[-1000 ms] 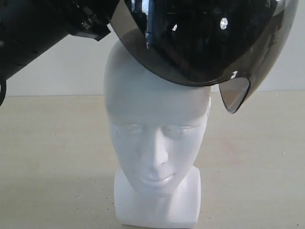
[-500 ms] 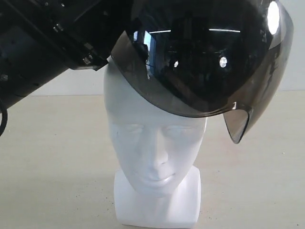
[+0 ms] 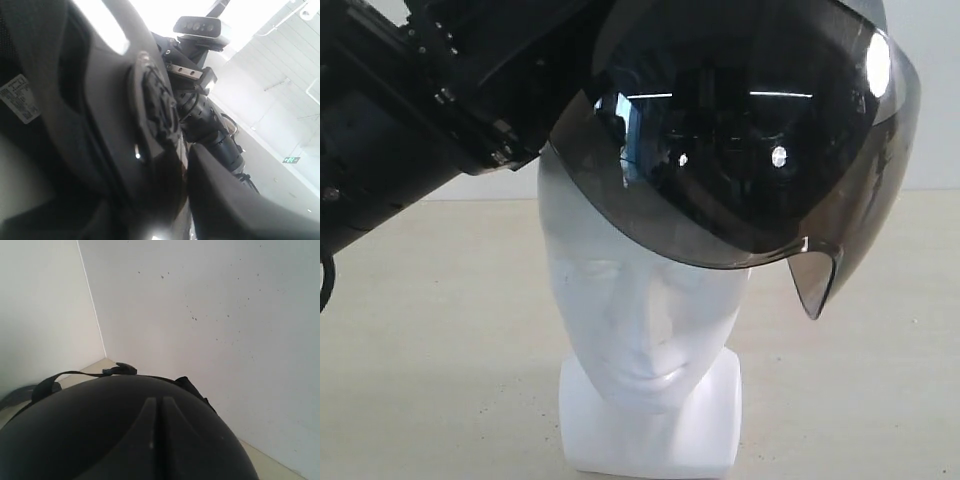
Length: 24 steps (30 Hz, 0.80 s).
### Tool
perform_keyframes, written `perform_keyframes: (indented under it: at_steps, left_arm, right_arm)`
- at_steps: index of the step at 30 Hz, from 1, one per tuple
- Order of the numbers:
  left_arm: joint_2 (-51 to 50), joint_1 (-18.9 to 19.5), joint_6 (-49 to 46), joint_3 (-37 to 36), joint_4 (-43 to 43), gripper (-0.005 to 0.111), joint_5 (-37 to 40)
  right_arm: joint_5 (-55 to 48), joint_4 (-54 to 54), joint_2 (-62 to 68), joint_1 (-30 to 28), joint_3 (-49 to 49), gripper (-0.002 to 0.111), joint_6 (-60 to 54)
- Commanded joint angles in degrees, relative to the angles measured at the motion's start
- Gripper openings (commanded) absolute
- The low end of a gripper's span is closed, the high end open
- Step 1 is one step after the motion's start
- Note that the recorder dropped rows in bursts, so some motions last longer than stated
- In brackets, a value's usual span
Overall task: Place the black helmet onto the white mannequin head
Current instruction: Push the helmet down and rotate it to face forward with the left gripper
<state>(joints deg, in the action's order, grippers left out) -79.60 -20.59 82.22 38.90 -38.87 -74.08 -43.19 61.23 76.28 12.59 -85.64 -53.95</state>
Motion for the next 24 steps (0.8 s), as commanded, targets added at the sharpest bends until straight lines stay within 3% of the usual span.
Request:
perform_keyframes:
  at_steps: [1,11,18,24]
  left_arm:
    - [-0.06,0.95,-4.28,-0.36,3.18,0.004,4.12]
    - [1.6,0.95,-4.28,-2.23,3.47,0.004,4.12]
    - [4.95,0.95,-4.54,-7.66,4.21,0.004,4.12]
    - [8.85,0.95,-4.54,-11.22,4.0,0.004,4.12]
  right_arm:
    - [-5.89,-1.12,0.37,0.08,0.45,0.0,0.04]
    - [-8.9,-2.92,0.37,0.08,1.05,0.0,2.85]
    - [-4.44,-11.16,0.37,8.23,1.68,0.0,7.11]
    - [-4.93,-12.78,0.37,9.42,1.68,0.0,11.02]
